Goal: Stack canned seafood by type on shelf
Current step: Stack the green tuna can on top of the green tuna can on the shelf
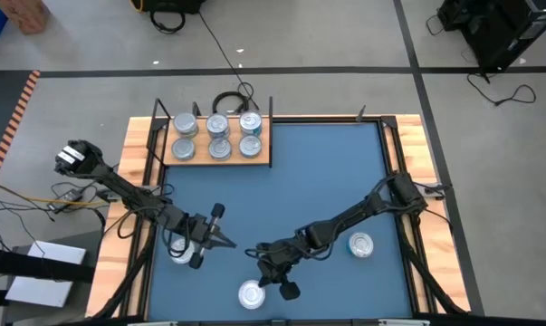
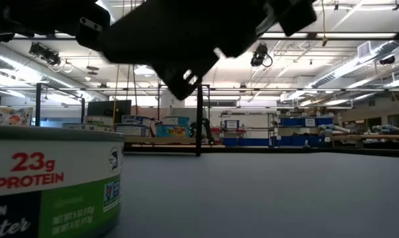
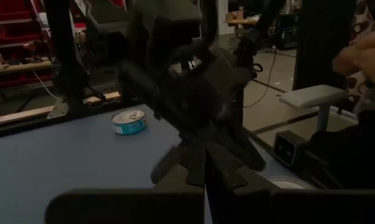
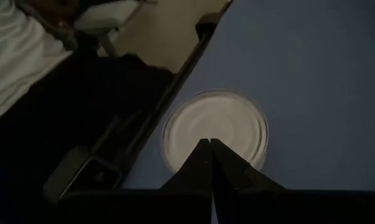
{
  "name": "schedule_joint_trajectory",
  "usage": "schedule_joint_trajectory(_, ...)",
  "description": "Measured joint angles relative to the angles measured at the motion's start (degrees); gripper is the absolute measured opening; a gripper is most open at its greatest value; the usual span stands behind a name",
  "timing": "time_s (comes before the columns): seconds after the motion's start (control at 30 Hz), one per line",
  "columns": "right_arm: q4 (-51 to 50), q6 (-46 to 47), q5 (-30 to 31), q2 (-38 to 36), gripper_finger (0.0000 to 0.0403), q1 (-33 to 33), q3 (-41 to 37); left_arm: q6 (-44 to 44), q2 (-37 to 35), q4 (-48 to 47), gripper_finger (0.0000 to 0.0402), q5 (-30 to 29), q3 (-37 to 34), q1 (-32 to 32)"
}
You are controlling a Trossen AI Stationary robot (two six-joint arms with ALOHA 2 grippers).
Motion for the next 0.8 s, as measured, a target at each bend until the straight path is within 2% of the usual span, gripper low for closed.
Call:
schedule_joint_trajectory(0.3,2.57,-1.42,2.54,2.26,0.0003,-0.24,0.17,0.63,0.00,0.03,0.0002,-2.13,0.00,0.04)
schedule_joint_trajectory(0.53,6.18,-1.71,2.21,4.57,0.0003,-0.13,0.14,0.12,0.00,0.50,0.0004,-4.02,0.00,0.04)
schedule_joint_trajectory(0.8,3.52,2.40,6.22,5.89,0.0003,-0.02,0.29,-1.12,0.00,0.94,0.0005,-4.45,0.00,0.00)
